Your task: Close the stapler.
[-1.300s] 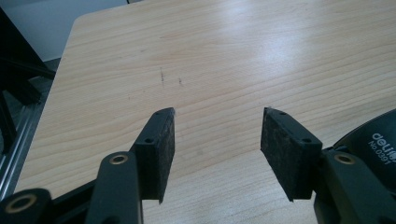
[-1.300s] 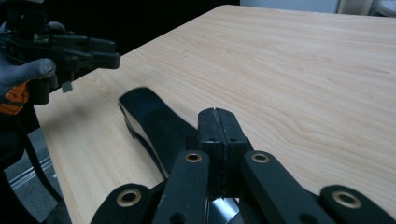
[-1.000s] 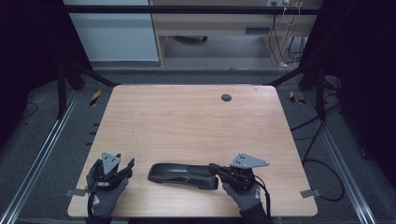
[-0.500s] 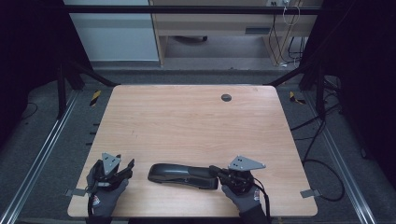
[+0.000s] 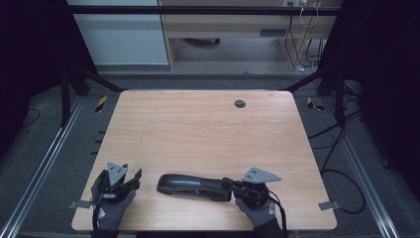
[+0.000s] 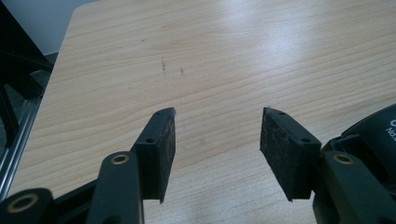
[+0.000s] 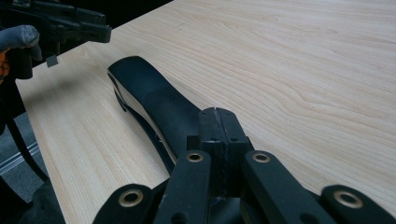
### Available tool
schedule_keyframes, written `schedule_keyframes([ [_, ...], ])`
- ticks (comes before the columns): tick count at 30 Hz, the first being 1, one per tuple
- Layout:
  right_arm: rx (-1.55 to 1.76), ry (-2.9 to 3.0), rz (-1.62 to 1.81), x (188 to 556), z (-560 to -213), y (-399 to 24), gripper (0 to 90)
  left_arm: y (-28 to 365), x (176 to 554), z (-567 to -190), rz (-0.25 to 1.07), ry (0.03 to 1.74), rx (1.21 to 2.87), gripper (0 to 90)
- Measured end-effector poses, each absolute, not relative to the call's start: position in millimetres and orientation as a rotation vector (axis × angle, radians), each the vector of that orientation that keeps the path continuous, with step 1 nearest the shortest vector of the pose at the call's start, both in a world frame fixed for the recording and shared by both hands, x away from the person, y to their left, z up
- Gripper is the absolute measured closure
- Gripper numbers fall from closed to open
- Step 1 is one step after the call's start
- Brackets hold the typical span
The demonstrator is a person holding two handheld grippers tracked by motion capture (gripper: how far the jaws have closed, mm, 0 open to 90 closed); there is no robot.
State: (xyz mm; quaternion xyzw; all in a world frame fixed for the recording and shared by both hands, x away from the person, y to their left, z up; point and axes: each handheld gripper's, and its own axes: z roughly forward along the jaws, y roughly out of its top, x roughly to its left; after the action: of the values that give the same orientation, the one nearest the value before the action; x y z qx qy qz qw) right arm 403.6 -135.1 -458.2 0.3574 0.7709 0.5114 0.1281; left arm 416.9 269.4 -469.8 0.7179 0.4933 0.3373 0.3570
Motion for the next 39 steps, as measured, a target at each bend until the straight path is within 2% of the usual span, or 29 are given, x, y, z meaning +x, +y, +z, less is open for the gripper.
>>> schedule_keyframes([
  [39,1.039,2.22,1.514,401.9,-462.3,-136.3,90.0,270.0,416.0,-468.8,0.885,1.273,1.86,45.0],
])
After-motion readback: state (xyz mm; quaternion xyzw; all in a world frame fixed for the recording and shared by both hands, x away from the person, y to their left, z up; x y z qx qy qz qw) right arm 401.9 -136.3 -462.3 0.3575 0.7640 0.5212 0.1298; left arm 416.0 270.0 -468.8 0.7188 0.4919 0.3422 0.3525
